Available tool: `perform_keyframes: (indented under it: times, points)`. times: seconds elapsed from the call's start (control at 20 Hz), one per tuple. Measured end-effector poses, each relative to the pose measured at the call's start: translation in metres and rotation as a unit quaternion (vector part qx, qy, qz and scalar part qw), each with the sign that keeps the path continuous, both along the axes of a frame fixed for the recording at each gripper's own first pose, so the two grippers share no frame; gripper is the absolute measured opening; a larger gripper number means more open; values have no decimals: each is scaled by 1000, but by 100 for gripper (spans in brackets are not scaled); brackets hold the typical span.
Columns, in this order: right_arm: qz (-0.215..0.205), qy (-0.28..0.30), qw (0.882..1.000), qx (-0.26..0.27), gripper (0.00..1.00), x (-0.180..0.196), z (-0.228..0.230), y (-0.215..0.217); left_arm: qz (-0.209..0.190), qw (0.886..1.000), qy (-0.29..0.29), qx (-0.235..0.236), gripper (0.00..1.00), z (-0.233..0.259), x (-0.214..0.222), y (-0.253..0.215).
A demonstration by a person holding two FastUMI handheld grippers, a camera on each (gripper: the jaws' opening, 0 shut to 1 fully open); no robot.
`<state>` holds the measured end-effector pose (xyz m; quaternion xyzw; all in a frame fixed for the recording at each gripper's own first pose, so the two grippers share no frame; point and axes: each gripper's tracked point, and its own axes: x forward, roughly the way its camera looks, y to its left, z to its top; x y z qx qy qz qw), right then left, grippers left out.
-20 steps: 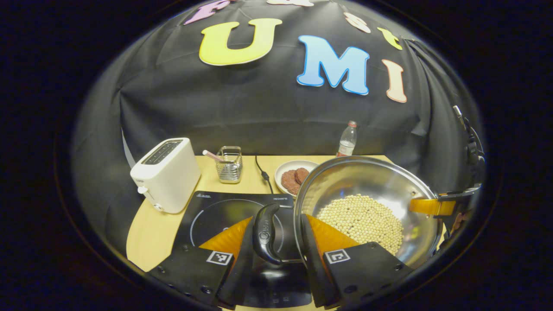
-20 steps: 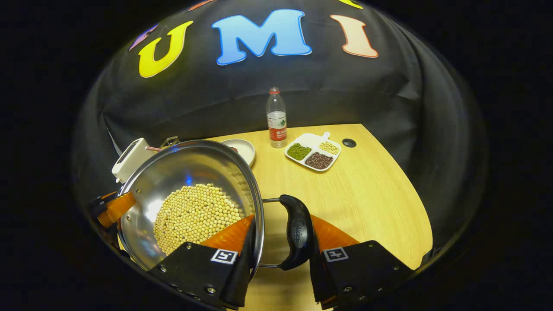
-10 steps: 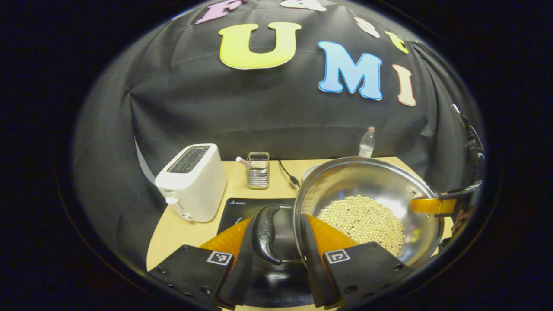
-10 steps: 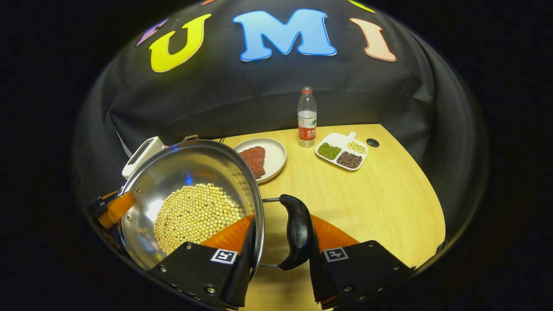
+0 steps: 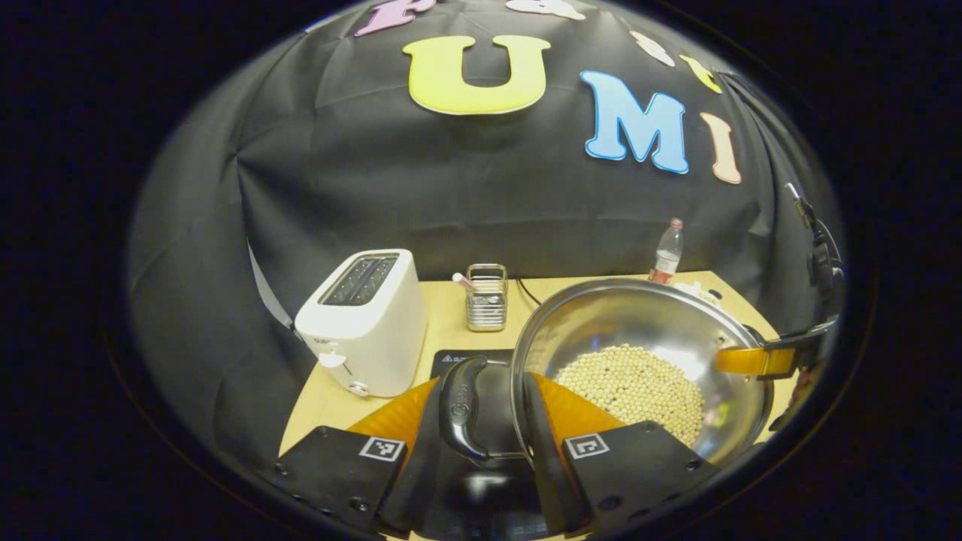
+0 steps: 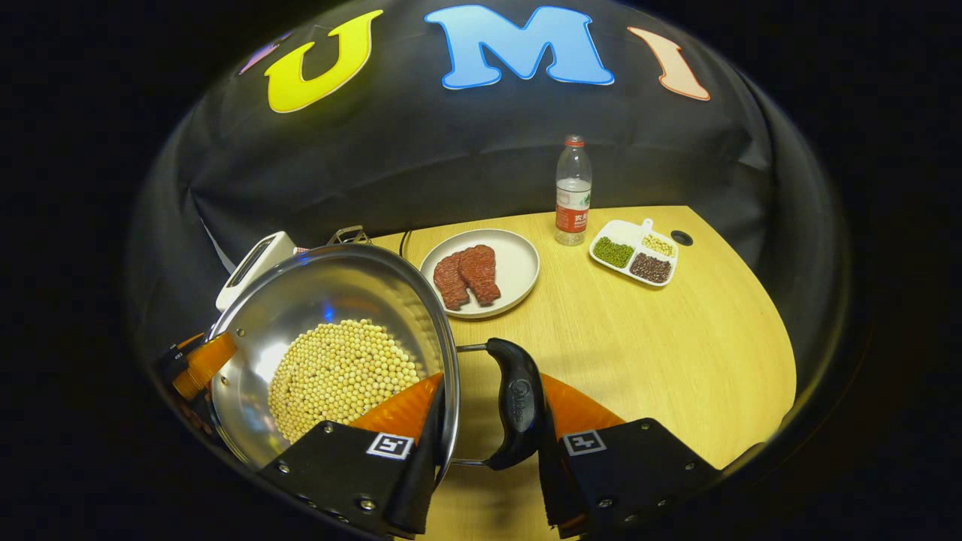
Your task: First push the handle of the pot to place it horizontally, then grasp the pot with both hands and set it on the induction cooktop.
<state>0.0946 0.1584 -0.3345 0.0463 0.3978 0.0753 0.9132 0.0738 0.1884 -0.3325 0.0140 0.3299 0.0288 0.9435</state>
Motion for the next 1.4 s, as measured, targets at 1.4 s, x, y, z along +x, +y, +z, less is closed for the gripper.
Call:
perform_keyframes:
  times: [1.4]
  points:
    - [-13, 29, 1000, -2, 57, 22, -53, 79, 0, 1000, 28, -14, 60, -68, 31, 79]
